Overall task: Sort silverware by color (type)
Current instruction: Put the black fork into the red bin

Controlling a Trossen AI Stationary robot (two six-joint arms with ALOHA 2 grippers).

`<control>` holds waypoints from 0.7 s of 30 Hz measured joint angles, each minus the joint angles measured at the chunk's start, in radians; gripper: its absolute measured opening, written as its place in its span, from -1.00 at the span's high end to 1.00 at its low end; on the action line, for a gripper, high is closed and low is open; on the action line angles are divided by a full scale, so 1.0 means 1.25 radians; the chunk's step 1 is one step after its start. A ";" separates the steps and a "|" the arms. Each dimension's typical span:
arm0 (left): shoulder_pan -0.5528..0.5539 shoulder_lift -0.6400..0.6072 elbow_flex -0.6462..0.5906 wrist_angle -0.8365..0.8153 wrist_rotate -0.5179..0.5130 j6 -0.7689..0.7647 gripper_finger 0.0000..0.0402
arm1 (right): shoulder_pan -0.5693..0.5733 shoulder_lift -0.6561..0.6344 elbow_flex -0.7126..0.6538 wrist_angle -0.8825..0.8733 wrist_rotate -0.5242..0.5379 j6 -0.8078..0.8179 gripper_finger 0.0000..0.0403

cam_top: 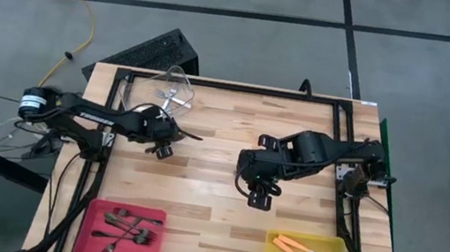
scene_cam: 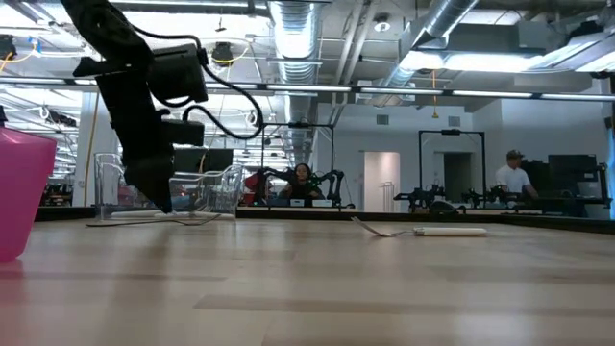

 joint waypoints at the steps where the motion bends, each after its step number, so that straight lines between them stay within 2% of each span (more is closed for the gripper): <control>1: 0.000 0.009 0.000 0.001 -0.009 0.000 0.18 | 0.001 0.000 0.000 0.000 0.000 0.000 0.05; 7: -0.019 0.077 0.000 0.002 -0.033 0.000 0.18 | 0.001 0.000 0.000 0.000 0.000 0.000 0.05; 14: -0.108 0.115 0.016 -0.021 -0.085 -0.038 0.18 | 0.001 0.000 0.000 0.000 0.000 -0.001 0.05; 18: -0.158 0.115 0.064 -0.045 -0.024 -0.054 0.18 | 0.001 0.000 0.000 0.000 0.000 -0.001 0.05; 21: -0.184 0.115 0.099 -0.040 0.056 -0.042 0.18 | 0.001 0.000 0.000 0.000 0.000 -0.001 0.05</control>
